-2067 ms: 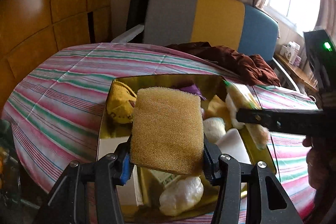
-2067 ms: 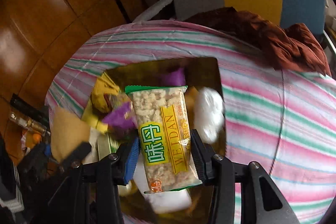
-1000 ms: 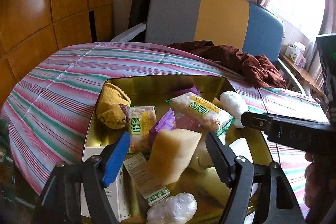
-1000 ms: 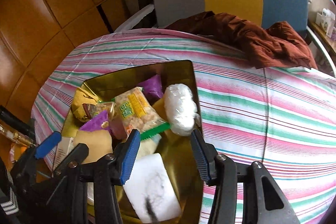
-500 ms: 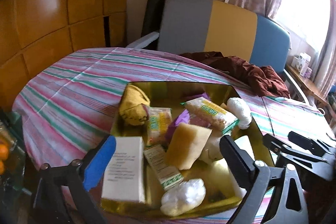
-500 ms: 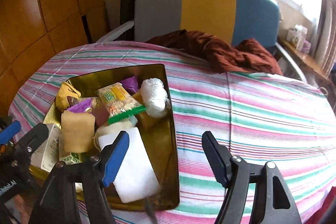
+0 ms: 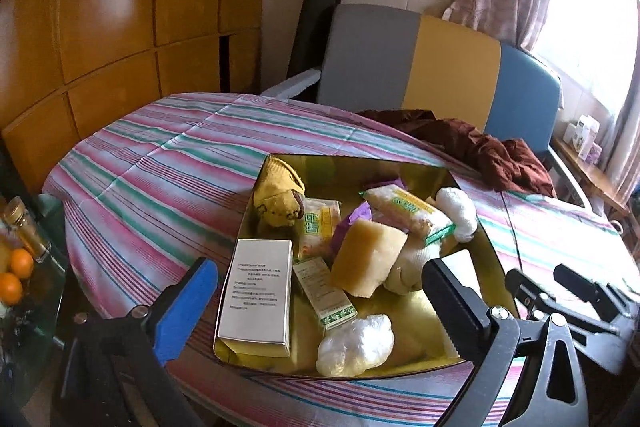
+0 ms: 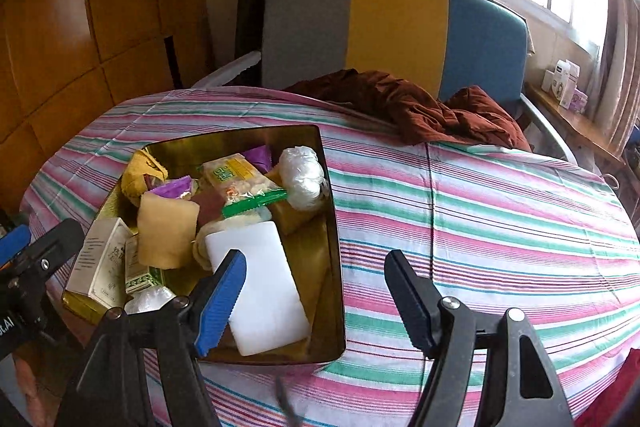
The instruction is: Organize objects
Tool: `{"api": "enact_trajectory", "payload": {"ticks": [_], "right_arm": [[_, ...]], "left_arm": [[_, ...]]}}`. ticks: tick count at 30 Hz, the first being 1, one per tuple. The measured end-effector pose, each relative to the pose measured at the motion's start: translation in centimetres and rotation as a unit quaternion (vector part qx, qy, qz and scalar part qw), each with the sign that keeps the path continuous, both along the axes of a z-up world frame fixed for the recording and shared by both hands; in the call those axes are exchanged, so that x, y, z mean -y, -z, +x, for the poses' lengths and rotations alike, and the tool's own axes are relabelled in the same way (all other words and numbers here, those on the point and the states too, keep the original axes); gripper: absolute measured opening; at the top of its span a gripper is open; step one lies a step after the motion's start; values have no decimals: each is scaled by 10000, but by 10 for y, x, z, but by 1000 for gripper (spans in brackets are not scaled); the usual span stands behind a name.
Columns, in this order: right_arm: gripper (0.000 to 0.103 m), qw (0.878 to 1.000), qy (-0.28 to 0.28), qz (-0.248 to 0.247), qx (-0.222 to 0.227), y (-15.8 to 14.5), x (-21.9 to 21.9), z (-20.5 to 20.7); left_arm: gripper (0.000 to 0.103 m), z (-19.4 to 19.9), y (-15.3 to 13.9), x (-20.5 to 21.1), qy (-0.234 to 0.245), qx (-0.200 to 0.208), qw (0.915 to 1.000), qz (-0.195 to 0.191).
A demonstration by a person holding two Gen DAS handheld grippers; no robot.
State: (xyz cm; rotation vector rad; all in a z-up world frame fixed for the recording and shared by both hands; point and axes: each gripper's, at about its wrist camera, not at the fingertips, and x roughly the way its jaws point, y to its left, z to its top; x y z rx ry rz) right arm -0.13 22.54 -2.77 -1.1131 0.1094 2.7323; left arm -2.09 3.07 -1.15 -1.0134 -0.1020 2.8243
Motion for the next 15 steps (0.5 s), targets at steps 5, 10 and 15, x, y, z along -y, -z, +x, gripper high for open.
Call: {"api": "enact_trajectory", "payload": {"ticks": [5,10,15], "right_arm": [[73,10000,-47,7,-17,-3,3,1],[73,9999,-101,34,15,-2,7,0],[73,9999,-145,57,36,-2,11,-2]], "left_arm": [[103,2,-4,5,-183,-9,9998,42],[103,6,-9,7,-215,-180,9996,25],[103,6,-9,6,-219,-192,9996,-44]]}}
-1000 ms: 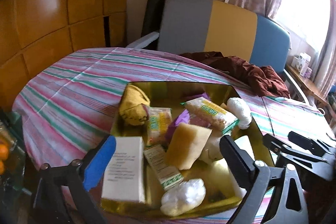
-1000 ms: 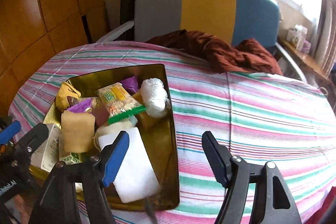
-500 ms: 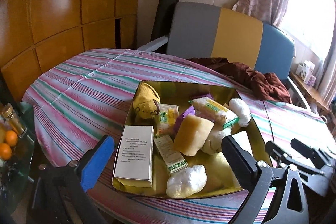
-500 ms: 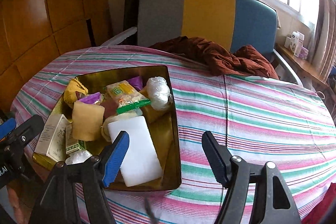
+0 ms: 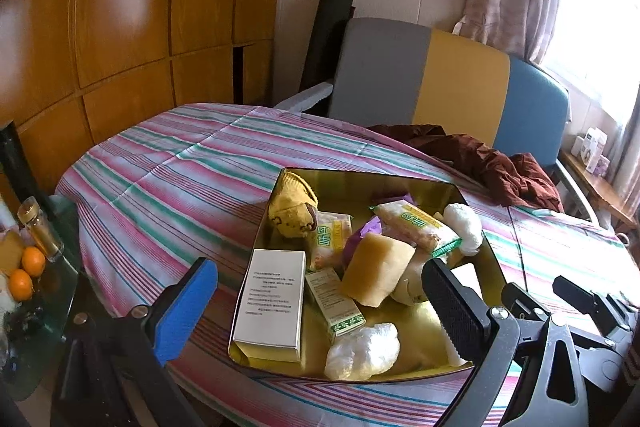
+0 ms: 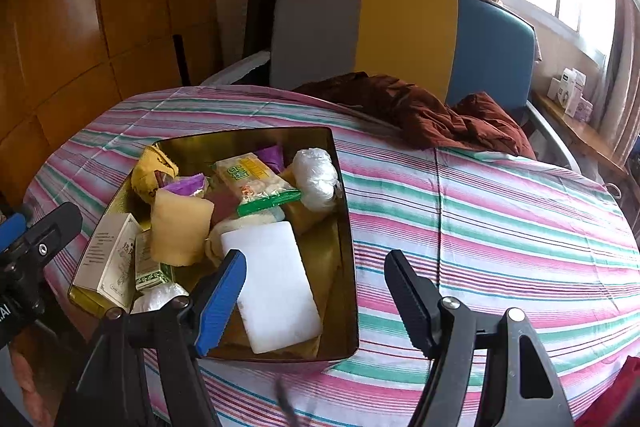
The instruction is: Organize objects
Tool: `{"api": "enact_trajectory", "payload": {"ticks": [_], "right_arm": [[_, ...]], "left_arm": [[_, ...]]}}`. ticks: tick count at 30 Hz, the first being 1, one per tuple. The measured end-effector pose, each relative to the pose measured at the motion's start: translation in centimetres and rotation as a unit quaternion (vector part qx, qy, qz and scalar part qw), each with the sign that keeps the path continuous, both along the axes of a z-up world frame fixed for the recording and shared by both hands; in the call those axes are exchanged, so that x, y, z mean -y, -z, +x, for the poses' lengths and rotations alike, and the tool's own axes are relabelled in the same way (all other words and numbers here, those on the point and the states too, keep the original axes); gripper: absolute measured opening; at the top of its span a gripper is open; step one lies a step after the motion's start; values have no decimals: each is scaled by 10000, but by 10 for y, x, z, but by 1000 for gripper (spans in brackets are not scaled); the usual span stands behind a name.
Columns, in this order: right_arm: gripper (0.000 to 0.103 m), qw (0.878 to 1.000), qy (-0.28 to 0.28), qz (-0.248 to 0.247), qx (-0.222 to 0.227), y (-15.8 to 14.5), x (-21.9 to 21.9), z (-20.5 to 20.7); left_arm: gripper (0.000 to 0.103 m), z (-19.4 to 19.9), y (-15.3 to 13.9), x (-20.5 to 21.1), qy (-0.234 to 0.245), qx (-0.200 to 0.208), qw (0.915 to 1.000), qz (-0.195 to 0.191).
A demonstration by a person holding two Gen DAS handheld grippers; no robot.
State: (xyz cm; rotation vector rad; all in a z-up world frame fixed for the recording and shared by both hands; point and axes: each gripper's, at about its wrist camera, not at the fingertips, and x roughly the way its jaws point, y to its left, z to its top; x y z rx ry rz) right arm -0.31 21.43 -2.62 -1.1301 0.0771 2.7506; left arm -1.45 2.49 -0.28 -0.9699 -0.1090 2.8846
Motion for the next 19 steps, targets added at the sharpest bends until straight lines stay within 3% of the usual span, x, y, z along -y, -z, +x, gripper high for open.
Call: {"api": "enact_trajectory", "payload": {"ticks": [19], "right_arm": [[73,9999,-34,-36,138,9,4,-9]], "left_arm": [[98,-1,5,-4,36,-113,9996,-246]]}}
